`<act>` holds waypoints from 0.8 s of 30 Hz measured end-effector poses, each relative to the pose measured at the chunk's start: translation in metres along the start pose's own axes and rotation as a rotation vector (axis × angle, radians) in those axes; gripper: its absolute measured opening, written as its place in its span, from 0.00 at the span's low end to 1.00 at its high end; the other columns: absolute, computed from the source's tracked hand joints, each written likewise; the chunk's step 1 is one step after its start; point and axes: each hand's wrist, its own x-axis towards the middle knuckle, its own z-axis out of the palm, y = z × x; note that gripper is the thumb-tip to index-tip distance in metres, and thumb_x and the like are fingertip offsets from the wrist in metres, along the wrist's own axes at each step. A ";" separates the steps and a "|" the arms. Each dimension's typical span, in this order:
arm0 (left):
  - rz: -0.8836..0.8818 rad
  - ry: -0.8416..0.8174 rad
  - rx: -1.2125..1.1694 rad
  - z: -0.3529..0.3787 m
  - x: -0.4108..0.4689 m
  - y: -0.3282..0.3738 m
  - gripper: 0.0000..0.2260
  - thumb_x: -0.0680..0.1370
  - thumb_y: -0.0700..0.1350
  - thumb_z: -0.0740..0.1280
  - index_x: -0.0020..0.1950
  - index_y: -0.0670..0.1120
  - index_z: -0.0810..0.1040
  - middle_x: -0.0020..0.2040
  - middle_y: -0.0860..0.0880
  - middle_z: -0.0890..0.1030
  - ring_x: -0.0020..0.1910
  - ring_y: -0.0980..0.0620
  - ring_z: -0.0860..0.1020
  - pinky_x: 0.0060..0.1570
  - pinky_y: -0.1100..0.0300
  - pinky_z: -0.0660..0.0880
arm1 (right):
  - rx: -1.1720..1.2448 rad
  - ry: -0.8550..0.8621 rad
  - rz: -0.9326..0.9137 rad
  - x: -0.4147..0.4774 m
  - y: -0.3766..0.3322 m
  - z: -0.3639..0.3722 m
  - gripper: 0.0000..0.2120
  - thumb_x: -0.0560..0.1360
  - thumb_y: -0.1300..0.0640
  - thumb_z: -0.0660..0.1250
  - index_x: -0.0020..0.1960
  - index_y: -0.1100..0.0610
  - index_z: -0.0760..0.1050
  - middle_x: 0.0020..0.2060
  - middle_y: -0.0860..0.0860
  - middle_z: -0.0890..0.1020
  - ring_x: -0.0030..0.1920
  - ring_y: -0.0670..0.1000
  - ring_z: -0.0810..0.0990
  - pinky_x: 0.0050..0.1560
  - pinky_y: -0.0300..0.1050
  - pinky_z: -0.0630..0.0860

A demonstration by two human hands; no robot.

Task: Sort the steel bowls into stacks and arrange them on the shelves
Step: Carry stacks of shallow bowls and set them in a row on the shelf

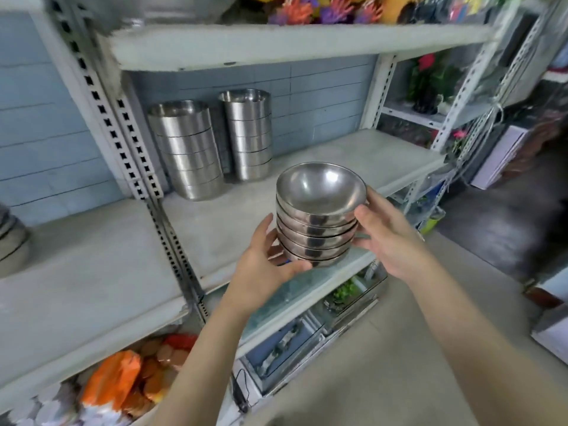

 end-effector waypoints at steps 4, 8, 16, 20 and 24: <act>-0.024 0.063 0.016 0.022 0.072 -0.016 0.45 0.59 0.54 0.83 0.71 0.55 0.65 0.65 0.53 0.78 0.60 0.54 0.80 0.63 0.50 0.76 | -0.011 -0.027 -0.004 0.062 0.009 -0.036 0.32 0.69 0.46 0.71 0.71 0.41 0.68 0.60 0.37 0.82 0.63 0.45 0.80 0.61 0.56 0.79; -0.009 0.064 0.037 0.037 0.134 -0.018 0.36 0.65 0.46 0.81 0.69 0.54 0.67 0.63 0.58 0.77 0.62 0.64 0.75 0.64 0.62 0.70 | 0.022 -0.030 -0.002 0.123 0.021 -0.065 0.33 0.68 0.47 0.71 0.72 0.42 0.68 0.61 0.37 0.81 0.62 0.43 0.80 0.58 0.51 0.81; -0.061 0.123 0.041 0.051 0.238 -0.028 0.34 0.67 0.40 0.79 0.69 0.46 0.68 0.63 0.52 0.78 0.60 0.62 0.77 0.58 0.69 0.73 | 0.060 -0.104 0.037 0.242 0.045 -0.103 0.36 0.61 0.34 0.77 0.66 0.39 0.72 0.58 0.38 0.83 0.59 0.46 0.81 0.58 0.52 0.80; -0.117 0.208 0.031 0.054 0.297 -0.035 0.27 0.69 0.35 0.77 0.64 0.42 0.70 0.59 0.51 0.80 0.55 0.64 0.78 0.50 0.75 0.74 | 0.048 -0.213 0.029 0.316 0.057 -0.112 0.44 0.53 0.29 0.79 0.65 0.42 0.73 0.57 0.40 0.83 0.57 0.49 0.81 0.49 0.48 0.82; -0.161 0.325 0.064 0.050 0.346 -0.048 0.26 0.68 0.40 0.78 0.63 0.44 0.74 0.59 0.51 0.82 0.58 0.57 0.80 0.59 0.63 0.75 | 0.064 -0.343 0.056 0.386 0.067 -0.118 0.47 0.53 0.30 0.80 0.68 0.44 0.71 0.59 0.42 0.83 0.60 0.52 0.81 0.51 0.50 0.82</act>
